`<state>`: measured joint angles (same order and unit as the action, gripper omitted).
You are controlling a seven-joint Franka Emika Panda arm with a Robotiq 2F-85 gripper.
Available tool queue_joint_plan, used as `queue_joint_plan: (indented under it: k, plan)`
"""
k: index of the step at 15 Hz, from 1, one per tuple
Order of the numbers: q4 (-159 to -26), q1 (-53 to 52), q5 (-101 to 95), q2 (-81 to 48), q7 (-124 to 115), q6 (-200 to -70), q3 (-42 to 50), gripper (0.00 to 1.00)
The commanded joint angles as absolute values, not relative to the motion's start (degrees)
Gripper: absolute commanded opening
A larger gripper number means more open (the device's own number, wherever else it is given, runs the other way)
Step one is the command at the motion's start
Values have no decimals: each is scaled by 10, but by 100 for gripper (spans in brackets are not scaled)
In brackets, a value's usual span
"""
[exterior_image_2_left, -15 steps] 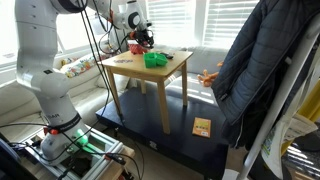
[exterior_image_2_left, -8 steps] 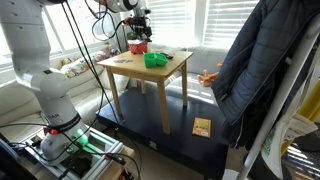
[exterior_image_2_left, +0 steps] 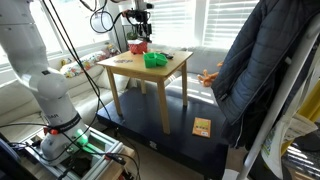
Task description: Put the cards in the green box
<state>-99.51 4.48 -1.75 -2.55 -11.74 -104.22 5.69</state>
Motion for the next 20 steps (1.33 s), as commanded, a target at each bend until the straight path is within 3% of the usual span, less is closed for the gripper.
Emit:
queue_joint_plan:
  k: [1, 20]
  plan:
    - [-1046, 58, 5, 12, -144, -1018, 65, 53]
    - [-1099, 89, 139, -64, -256, -1151, 96, 53]
